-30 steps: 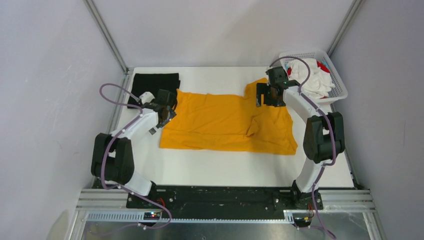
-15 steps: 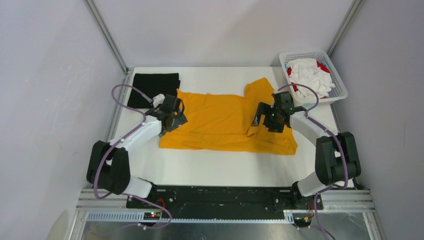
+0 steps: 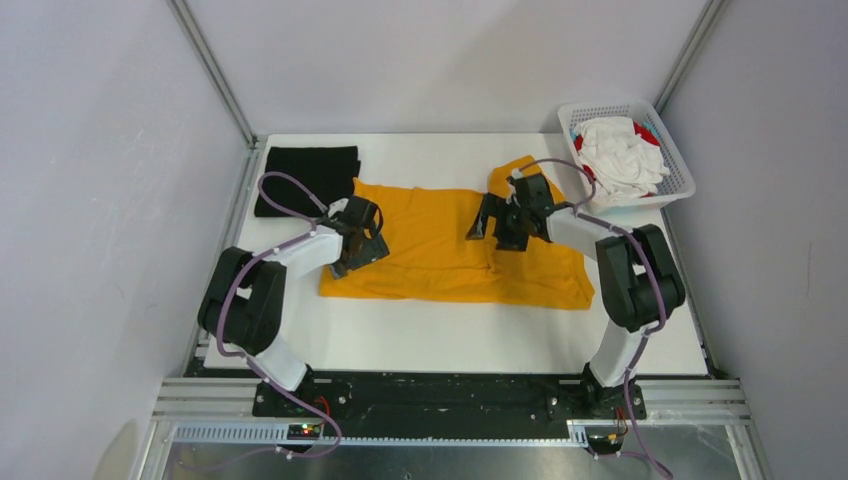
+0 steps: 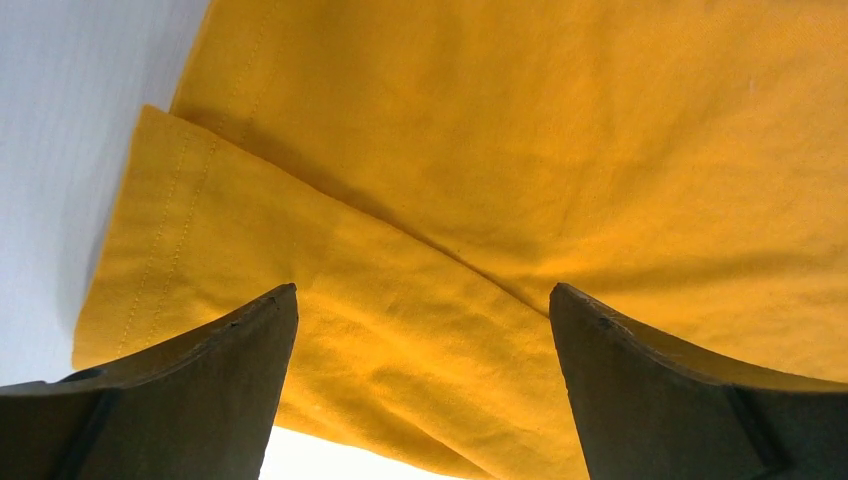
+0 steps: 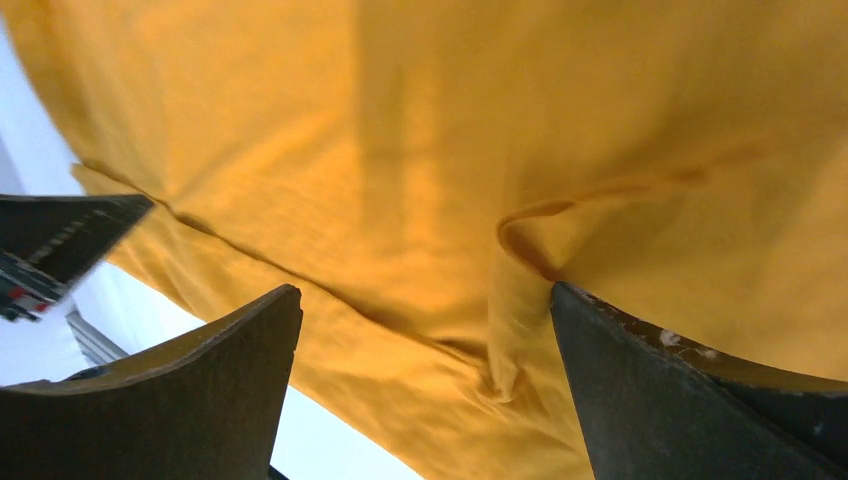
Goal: Fold and stack the t-shirts
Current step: Fold the flattened tshirt in 1/3 of the way
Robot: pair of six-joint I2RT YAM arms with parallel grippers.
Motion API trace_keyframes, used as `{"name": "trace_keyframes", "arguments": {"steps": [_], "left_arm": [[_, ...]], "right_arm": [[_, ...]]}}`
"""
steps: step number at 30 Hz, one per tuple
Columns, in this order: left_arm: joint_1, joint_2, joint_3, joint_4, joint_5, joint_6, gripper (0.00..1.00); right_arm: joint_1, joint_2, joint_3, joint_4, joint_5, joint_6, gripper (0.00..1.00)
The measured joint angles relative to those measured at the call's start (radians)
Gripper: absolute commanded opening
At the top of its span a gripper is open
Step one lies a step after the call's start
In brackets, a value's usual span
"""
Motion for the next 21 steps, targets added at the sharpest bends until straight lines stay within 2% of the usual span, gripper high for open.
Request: {"name": "trace_keyframes", "arguments": {"steps": [5,10,13,21], "left_arm": [[0.000,-0.012,-0.019,0.009,-0.010,0.000,1.00],[0.000,-0.027,-0.033,0.009,-0.029,0.001,1.00],[0.000,-0.025,-0.033,0.012,-0.029,0.001,1.00],[0.000,-0.011,-0.057,0.054,-0.027,0.000,1.00]], "right_arm": [[0.038,0.063,0.144,0.023,0.005,0.002,0.99],[0.074,0.042,0.189,-0.029,0.118,-0.009,0.99],[0.068,-0.018,0.096,-0.057,0.190,-0.007,0.99],[0.045,-0.217,-0.232,-0.025,0.245,0.028,1.00]]}}
